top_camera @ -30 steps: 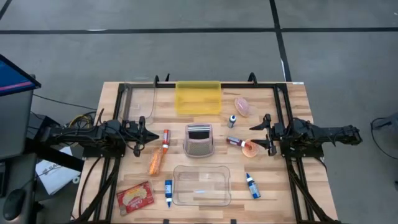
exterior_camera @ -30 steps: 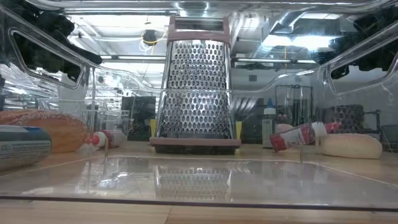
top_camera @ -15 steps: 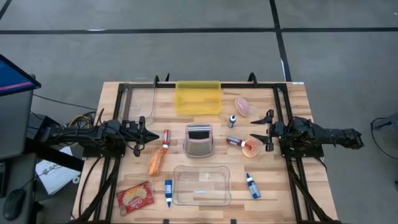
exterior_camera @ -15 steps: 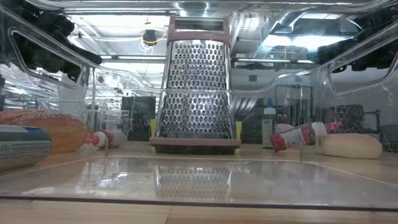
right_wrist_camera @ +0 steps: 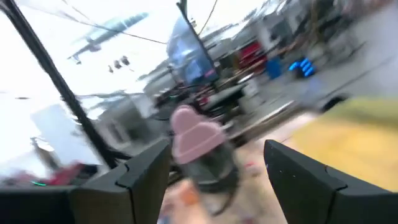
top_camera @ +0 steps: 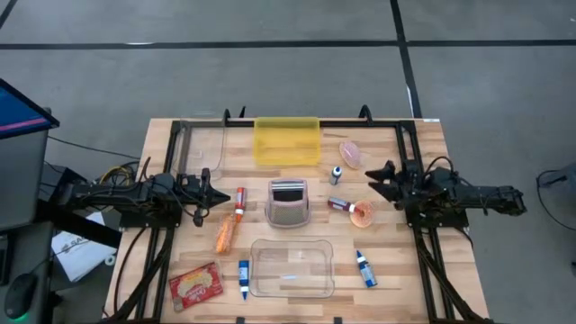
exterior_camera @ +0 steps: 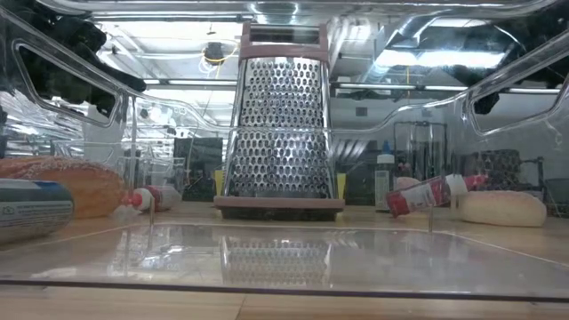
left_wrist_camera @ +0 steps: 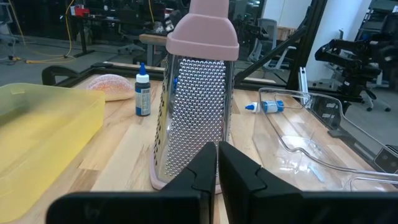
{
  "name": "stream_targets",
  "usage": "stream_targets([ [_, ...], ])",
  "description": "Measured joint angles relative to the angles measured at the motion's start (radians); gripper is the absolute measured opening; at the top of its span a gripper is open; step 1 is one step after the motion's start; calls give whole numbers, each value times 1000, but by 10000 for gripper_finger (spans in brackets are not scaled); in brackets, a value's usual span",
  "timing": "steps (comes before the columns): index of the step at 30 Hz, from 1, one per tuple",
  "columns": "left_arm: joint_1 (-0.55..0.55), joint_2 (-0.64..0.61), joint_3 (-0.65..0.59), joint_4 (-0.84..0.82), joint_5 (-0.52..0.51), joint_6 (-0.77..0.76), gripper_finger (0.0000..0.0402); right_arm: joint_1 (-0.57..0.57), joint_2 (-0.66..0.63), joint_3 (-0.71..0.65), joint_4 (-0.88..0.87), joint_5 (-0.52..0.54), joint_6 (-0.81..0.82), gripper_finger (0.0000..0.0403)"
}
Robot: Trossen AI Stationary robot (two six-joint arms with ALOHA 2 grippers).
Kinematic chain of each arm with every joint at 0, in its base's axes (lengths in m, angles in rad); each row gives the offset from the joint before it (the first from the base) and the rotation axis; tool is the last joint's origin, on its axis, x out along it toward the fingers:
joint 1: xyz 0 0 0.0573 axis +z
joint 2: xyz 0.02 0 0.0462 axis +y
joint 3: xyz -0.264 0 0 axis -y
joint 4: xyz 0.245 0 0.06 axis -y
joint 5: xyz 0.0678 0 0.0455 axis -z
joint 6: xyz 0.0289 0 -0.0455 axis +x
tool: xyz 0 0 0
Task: Pick & Place Food Item
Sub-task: Put the red food coloring bottle into the bottom transparent bin
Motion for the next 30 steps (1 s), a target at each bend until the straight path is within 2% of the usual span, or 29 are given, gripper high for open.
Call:
stream_targets([
  [5, 0, 0, 0, 0, 0, 0, 12, 59, 0, -18, 6, -254, 92, 249],
  [7, 0, 0, 0, 0, 0, 0, 12, 117, 1, -25, 14, -292, 111, 249],
  [9, 0, 0, 0, 0, 0, 0, 12, 203, 1, -25, 32, -282, 99, 249],
  [14, 0, 0, 0, 0, 0, 0, 12, 482, 0, -26, 166, -140, -34, 249],
  [16, 0, 0, 0, 2, -10, 9, 12, 601, 0, -26, 180, -51, -85, 249],
  [20, 0, 0, 0, 43, -150, 51, 12, 826, 7, -26, 165, 252, -180, 249],
  [22, 0, 1, 0, 53, -178, 53, 12, 917, 25, -26, 188, 396, -231, 249],
  [24, 0, 0, 0, 62, -185, 53, 12, 987, 52, -26, 258, 491, -281, 249],
  [27, 0, 0, 0, 62, -186, 53, 12, 1052, 132, -26, 357, 537, -332, 249],
  [30, 0, 0, 0, 79, -195, 53, 12, 1067, 261, -27, 459, 562, -331, 249],
])
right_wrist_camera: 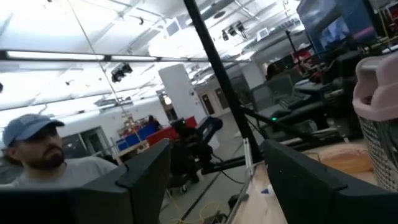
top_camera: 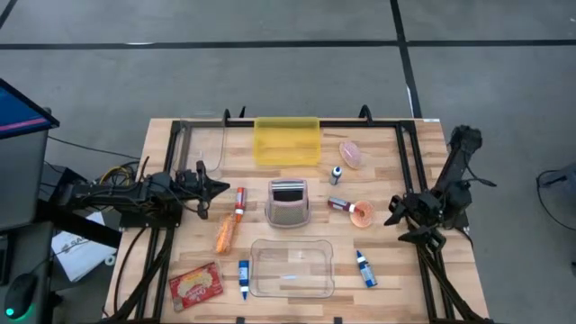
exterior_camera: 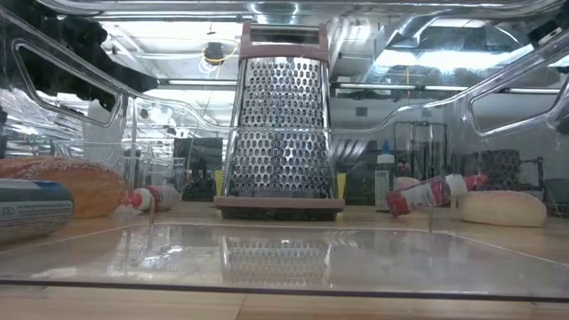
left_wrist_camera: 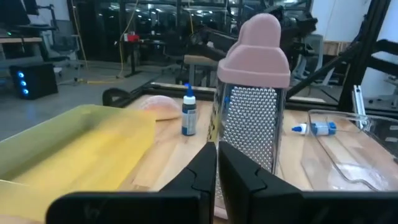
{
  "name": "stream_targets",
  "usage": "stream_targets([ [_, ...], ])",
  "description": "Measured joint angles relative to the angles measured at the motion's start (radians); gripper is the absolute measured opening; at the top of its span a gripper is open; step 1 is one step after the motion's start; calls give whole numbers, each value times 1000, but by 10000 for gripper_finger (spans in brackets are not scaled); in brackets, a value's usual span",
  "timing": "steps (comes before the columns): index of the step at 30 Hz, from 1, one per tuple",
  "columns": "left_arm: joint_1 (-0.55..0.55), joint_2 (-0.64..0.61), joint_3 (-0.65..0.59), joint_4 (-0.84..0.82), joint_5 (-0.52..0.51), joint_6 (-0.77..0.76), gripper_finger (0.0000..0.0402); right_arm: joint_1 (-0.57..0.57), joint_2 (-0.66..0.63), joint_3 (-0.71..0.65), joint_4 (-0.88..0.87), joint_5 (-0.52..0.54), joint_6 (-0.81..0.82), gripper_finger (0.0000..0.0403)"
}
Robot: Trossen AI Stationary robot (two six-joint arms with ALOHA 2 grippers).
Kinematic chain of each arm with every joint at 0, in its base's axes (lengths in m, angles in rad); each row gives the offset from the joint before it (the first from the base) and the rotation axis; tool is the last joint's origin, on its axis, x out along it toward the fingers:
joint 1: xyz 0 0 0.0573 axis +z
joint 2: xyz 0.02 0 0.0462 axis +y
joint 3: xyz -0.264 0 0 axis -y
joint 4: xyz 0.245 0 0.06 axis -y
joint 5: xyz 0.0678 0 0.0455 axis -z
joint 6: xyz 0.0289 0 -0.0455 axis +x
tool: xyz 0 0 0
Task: Pick & Place Food Item
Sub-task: Put the red food coloring bottle into the bottom transparent bin
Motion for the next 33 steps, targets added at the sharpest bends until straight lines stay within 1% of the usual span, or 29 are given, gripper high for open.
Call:
stream_targets([
  [2, 0, 0, 0, 39, 16, -18, 12, -7, 105, 0, 108, 4, -2, 249],
  [5, 0, 0, 0, 86, 47, -104, 12, -23, 260, 1, 289, 3, -31, 249],
  [8, 0, 0, 0, 128, 53, -196, 12, -42, 391, 28, 376, 3, -37, 249],
  [10, 0, 2, 0, 169, 52, -206, 12, -56, 455, 61, 400, 5, -39, 249],
  [13, 0, 5, 0, 266, 45, -163, 12, -95, 522, 120, 408, 27, -36, 249],
  [16, 0, 5, 0, 354, 43, -97, 12, -138, 553, 186, 410, 20, 2, 249],
  [19, 0, 5, 0, 479, 7, -77, 12, -173, 558, 253, 333, -23, 3, 249],
  [22, 0, 5, 0, 581, -5, -30, 12, -199, 534, 337, 176, -17, 3, 249],
  [24, 0, 8, 0, 625, 5, 3, 12, -209, 500, 407, -21, 49, 28, 249],
  [25, 0, 10, 0, 637, 8, 17, 12, -210, 483, 453, -159, 96, 62, 249],
  [27, 0, 15, 0, 648, 9, 43, 12, -210, 451, 546, -474, 177, 172, 249],
  [30, 0, 32, 9, 629, 10, 82, 12, -216, 434, 677, -905, 236, 386, 249],
  [32, 0, 60, 20, 629, -6, 109, 12, -227, 433, 736, -1125, 231, 529, 249],
  [33, 0, 78, 26, 628, -22, 114, 12, -235, 433, 754, -1215, 206, 597, 249],
])
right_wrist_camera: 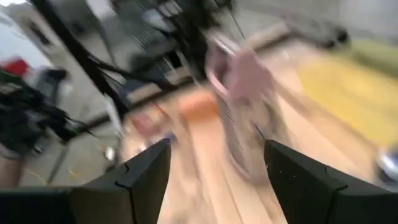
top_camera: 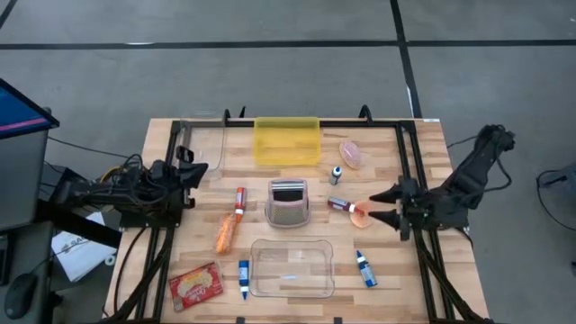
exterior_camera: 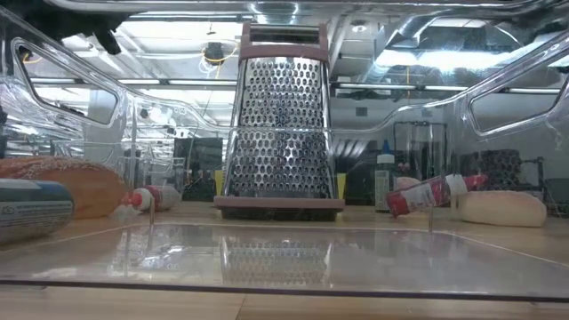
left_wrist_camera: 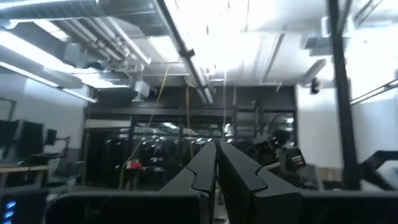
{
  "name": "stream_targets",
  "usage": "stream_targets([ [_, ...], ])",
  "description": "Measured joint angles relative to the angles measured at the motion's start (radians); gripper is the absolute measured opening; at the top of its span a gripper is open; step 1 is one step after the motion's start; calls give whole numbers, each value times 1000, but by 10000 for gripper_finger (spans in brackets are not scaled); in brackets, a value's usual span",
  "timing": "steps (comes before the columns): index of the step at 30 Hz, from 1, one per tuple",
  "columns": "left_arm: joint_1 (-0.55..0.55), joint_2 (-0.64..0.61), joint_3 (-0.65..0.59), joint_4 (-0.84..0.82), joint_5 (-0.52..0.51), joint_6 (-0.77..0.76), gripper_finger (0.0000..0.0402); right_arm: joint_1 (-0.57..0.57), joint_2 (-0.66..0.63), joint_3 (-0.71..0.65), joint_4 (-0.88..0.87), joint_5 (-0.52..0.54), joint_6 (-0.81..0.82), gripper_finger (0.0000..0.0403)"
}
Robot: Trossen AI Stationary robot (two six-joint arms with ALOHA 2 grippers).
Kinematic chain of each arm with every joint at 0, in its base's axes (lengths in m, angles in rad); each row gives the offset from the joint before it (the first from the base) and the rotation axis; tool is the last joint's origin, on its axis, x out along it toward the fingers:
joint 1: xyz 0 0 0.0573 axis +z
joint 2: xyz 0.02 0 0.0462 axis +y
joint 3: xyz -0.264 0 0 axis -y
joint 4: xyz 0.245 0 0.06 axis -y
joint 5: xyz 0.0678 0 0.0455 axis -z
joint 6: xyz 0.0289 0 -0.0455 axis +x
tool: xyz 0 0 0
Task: Pick & Place Food Item
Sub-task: Put the red food coloring bottle into the bottom transparent bin
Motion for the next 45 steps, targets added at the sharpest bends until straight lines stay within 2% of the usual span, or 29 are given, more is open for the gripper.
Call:
stream_targets([
  [5, 0, 122, 43, -58, -35, 22, 12, -71, 0, 20, -297, -78, 277, 249],
  [9, 0, 216, 95, -88, -216, 61, 12, -118, -1, 20, -410, -121, 371, 249],
  [11, 1, 257, 133, -128, -255, 100, 12, -137, 1, 20, -410, -152, 361, 249],
  [19, -3, 364, 348, -389, -247, 174, 12, -161, 37, 20, -404, -180, 349, 249],
  [23, -31, 389, 395, -413, -244, 205, 13, -184, 59, 20, -404, -208, 331, 249],
  [31, -88, 383, 409, -338, -156, 192, 47, -298, 59, 20, -414, -254, 326, 249],
  [36, -107, 385, 409, -337, -50, 190, 60, -321, 67, 20, -354, -267, 197, 249],
  [45, -108, 385, 409, -353, -39, 171, 67, -298, 73, 21, -153, -250, 3, 249],
])
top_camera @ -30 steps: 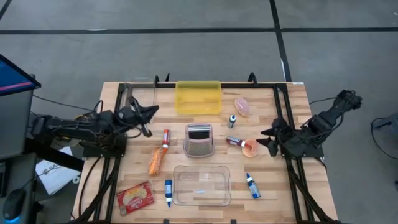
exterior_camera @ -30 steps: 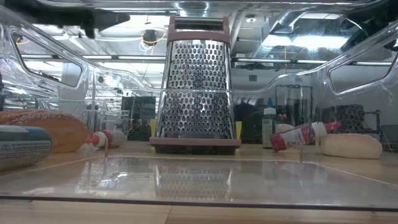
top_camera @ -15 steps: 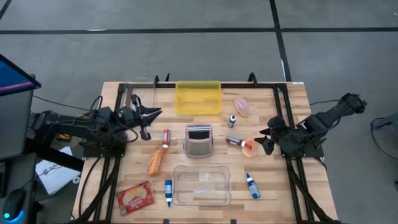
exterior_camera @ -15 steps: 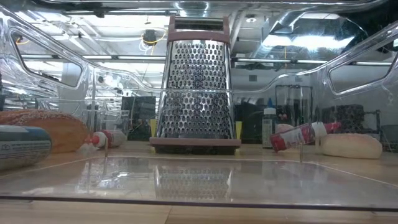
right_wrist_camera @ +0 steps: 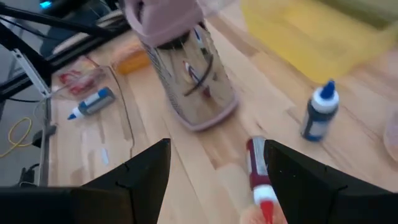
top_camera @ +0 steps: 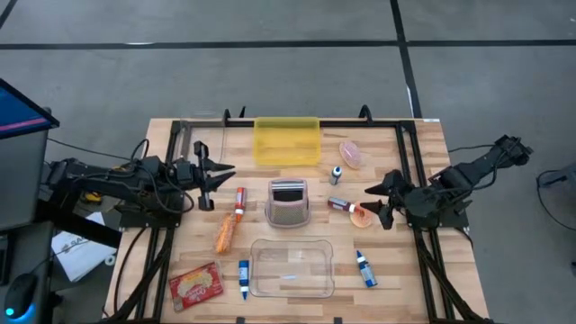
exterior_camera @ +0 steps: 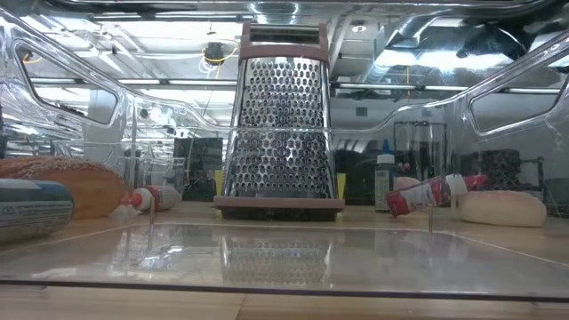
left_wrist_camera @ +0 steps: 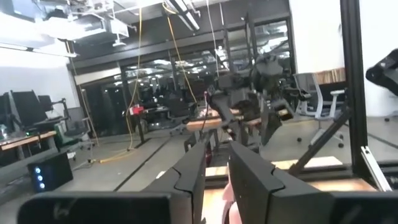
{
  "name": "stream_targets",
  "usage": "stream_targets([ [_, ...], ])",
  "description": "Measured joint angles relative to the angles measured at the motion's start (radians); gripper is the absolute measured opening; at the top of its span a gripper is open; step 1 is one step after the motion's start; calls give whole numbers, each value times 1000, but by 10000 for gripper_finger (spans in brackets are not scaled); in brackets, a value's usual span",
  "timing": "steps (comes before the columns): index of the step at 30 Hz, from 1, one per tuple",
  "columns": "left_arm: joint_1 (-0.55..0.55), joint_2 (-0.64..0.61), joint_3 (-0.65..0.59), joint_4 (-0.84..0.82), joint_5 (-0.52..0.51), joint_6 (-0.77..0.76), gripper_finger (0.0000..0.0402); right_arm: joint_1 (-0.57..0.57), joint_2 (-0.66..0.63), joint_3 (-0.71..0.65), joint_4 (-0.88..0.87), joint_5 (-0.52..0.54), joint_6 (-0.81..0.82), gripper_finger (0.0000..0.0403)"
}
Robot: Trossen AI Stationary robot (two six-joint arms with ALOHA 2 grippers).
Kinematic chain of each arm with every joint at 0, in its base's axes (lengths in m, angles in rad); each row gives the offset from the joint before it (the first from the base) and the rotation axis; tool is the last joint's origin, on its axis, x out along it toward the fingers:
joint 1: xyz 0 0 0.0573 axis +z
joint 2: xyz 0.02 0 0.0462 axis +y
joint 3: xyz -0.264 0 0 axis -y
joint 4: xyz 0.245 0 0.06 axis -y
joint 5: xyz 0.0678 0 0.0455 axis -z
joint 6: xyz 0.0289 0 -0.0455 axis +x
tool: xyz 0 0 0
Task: Pick & Place Food Item
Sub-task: Put the red food coloring bottle into the bottom transparent bin
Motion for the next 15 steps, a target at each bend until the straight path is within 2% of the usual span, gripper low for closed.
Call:
stream_targets([
  [4, 0, 9, 0, -41, 0, -15, 67, -7, 0, 0, 22, 50, -14, 249],
  [15, 0, 41, 0, -52, 19, -105, 67, -61, 0, 0, 12, 18, -23, 249],
])
